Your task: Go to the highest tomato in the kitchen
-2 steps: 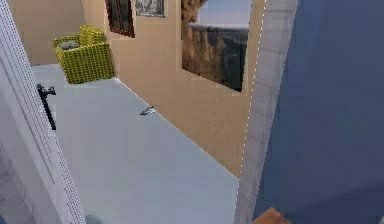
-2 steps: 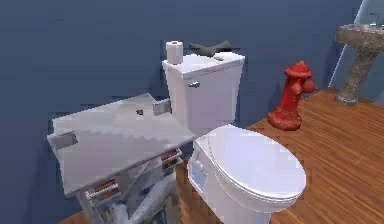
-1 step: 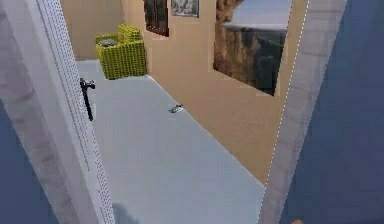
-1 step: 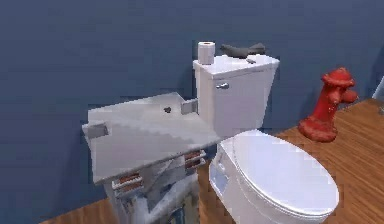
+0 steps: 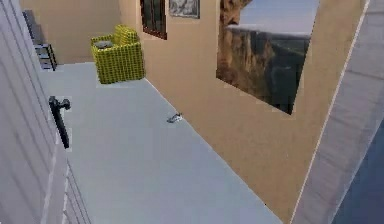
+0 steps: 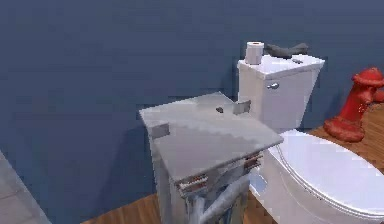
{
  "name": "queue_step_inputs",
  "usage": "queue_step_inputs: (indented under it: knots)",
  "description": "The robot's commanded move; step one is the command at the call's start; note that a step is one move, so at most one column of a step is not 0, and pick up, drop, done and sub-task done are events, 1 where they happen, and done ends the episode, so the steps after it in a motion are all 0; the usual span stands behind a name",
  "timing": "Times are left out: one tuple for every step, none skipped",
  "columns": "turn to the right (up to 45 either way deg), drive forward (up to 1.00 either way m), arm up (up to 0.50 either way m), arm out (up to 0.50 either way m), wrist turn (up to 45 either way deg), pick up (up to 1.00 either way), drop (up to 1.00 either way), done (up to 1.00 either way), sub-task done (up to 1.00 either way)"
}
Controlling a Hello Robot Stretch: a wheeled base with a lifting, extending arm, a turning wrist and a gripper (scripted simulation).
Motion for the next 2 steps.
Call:
queue_step_inputs:
  knots:
    - [-15.0, 0.0, 0.0, 0.0, 0.0, 0.0, 0.0, 0.0, 0.0]
    - [0.0, 1.0, 0.0, 0.0, 0.0, 0.0, 0.0, 0.0, 0.0]
